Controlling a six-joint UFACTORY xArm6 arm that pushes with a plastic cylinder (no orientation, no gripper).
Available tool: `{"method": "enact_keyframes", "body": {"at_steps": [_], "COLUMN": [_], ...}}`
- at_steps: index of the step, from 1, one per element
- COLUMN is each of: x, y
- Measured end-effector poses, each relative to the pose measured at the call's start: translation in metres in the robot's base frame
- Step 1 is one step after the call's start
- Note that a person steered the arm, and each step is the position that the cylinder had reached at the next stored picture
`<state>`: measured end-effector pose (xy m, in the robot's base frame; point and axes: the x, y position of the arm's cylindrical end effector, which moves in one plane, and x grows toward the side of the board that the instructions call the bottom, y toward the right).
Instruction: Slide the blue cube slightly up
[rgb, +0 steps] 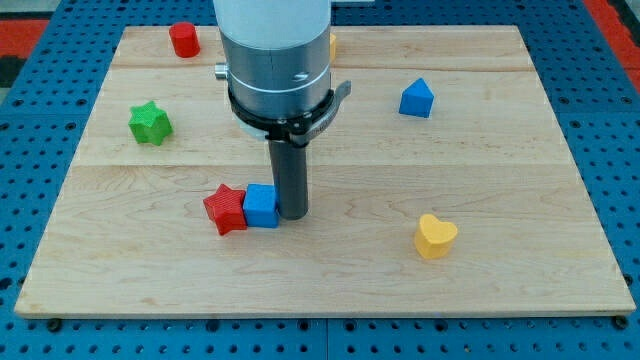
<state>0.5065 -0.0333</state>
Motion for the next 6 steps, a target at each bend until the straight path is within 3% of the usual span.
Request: {"method": "enact_keyframes", "body": {"at_steps": [1, 2, 6], "x": [0.026, 0.034, -0.138], "y": [0.017, -0.008, -0.033]}}
